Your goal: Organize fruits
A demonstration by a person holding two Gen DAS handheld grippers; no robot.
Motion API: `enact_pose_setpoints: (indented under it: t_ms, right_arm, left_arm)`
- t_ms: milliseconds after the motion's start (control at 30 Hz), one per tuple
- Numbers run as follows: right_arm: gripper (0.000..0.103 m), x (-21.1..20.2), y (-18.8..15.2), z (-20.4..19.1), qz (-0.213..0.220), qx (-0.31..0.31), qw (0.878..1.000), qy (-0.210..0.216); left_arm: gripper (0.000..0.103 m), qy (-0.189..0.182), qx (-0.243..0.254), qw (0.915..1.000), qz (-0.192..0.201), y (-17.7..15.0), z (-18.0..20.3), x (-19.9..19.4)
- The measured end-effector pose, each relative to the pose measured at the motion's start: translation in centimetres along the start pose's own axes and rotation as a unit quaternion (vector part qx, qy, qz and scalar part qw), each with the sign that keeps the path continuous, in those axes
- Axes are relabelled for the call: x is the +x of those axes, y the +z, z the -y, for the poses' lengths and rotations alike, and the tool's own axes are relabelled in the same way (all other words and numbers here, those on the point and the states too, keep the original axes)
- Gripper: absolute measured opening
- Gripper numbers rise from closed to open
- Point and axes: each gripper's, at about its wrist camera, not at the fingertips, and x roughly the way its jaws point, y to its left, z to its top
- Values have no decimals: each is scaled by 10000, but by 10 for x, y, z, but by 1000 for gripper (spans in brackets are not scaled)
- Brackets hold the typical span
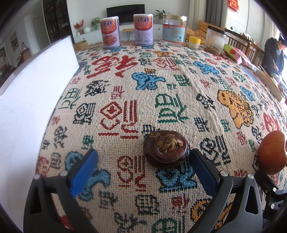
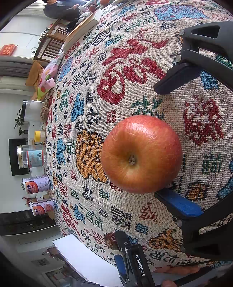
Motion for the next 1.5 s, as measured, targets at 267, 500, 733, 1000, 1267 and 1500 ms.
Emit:
enact_pose_setpoints:
  t_ms: [267, 500, 733, 1000, 1267, 1500]
  right_arm:
    - [103, 0, 0, 0, -3, -1, 10000, -1]
    - [103, 0, 0, 0, -5, -1, 10000, 0]
    - [103, 0, 0, 1, -4, 5, 10000, 10]
    - [103, -6, 1, 6, 71, 137, 9996, 219]
    - [68, -16, 28, 10, -41, 109, 9970, 760]
    - [69, -55, 40, -50, -342, -323, 9887, 1423]
  left_arm:
    - [102, -1, 0, 10000, 0, 0, 0, 1]
    - [102, -19, -9, 10000, -6, -1, -1, 1]
    - [101, -594, 292, 9967, -462, 1, -15, -9]
    - [100, -655, 470, 9943, -694, 10, -4, 1]
    - [45, -672, 543, 9951, -489, 11, 10, -14]
    - [46, -2049, -497, 9775, 70, -4, -82, -181]
